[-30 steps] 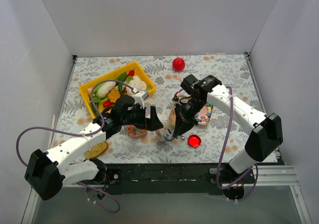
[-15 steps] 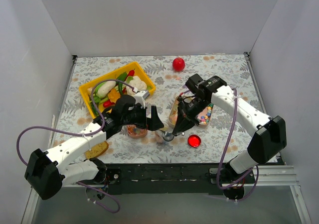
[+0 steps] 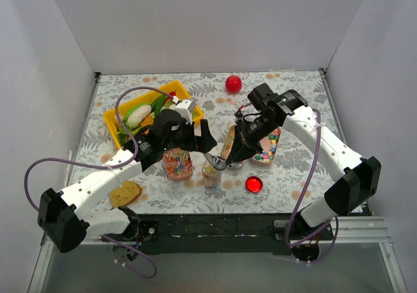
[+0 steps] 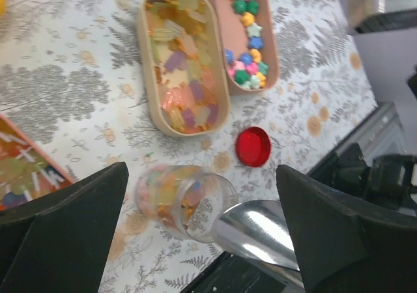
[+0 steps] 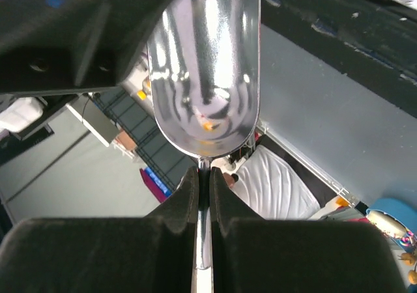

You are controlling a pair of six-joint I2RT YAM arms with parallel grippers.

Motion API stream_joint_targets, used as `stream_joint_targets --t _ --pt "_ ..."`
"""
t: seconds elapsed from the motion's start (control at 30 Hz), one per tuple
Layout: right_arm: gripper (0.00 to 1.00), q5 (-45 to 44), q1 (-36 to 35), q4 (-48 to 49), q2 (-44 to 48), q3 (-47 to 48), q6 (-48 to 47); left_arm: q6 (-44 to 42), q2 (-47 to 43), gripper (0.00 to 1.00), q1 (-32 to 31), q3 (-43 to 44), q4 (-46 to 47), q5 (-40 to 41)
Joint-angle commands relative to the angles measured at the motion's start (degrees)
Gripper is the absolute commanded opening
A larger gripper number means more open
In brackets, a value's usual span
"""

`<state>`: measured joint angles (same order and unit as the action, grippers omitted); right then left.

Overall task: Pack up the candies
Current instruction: Place the fake candies in the packing bottle, then scoop the fake candies from the storage box.

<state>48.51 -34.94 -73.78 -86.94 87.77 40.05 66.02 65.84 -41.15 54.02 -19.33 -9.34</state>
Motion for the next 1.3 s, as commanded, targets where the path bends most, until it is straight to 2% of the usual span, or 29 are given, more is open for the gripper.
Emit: stream_joint_targets --t 0.0,0.13,0.43,0.67,0.9,1.27 --pt "0.01 -4.0 2.8 -1.1 2.8 0.1 -0.6 -0.1 4.6 0.98 -0.2 7.3 -5.6 14.6" --pt "0.01 -6.8 6.8 -1.1 3.0 -0.4 -1.5 1.0 8.9 0.98 1.0 11.7 -7.0 18.9" --pt "0.01 -12.2 13.3 -0.9 1.0 -4.4 -5.3 1.2 9.6 0.98 4.5 13.2 -6.4 17.0" --pt "0.01 -13.6 14.4 2.4 -3.2 -7.3 -4.8 1.2 9.4 0.98 4.7 11.9 -6.6 15.8" --pt "0.01 -12.0 14.5 7.5 -9.1 -7.9 -0.2 0.8 9.6 0.98 4.7 11.3 -6.6 15.9" --pt "0.01 -13.4 14.5 9.4 -14.9 -10.3 0.8 -0.2 9.3 0.98 4.7 9.8 -6.1 15.8"
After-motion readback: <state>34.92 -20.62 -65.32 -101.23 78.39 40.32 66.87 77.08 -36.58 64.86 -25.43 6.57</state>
